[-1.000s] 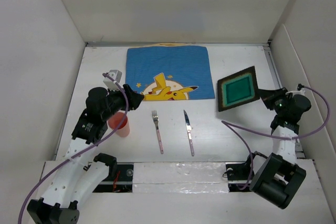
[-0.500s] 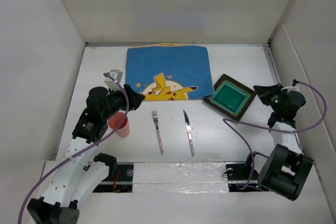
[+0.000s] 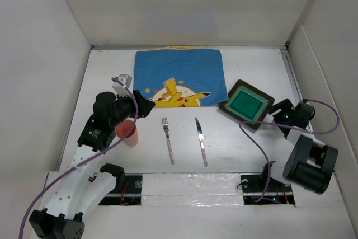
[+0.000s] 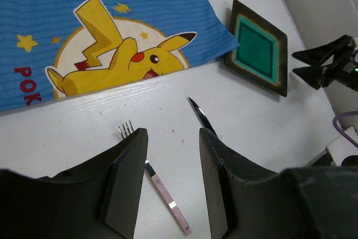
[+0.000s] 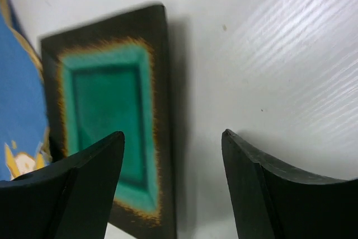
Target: Set the dinner table for one person
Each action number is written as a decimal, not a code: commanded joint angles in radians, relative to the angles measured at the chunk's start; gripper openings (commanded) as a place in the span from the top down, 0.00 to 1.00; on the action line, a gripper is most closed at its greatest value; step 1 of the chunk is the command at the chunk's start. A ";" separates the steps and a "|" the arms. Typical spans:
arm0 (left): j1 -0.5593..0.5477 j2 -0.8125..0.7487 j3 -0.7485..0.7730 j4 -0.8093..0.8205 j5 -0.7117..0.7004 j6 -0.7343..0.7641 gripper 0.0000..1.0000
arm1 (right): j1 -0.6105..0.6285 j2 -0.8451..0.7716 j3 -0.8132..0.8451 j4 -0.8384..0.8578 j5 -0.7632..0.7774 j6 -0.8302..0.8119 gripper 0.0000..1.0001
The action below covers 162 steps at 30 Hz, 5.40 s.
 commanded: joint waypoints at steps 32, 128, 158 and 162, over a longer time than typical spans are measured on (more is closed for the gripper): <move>0.013 0.001 0.012 0.042 -0.016 0.008 0.61 | 0.261 -0.125 0.444 -0.051 -0.086 0.001 1.00; -0.012 -0.496 -0.008 0.108 -0.680 -0.083 0.47 | 1.628 0.886 1.456 -0.549 0.368 -0.417 0.42; -0.030 -0.536 0.009 0.066 -0.757 -0.122 0.47 | 1.688 0.860 1.392 -0.432 0.408 -0.320 0.48; -0.030 -0.536 0.007 0.071 -0.763 -0.119 0.47 | 1.688 0.923 1.428 -0.439 0.414 -0.308 0.52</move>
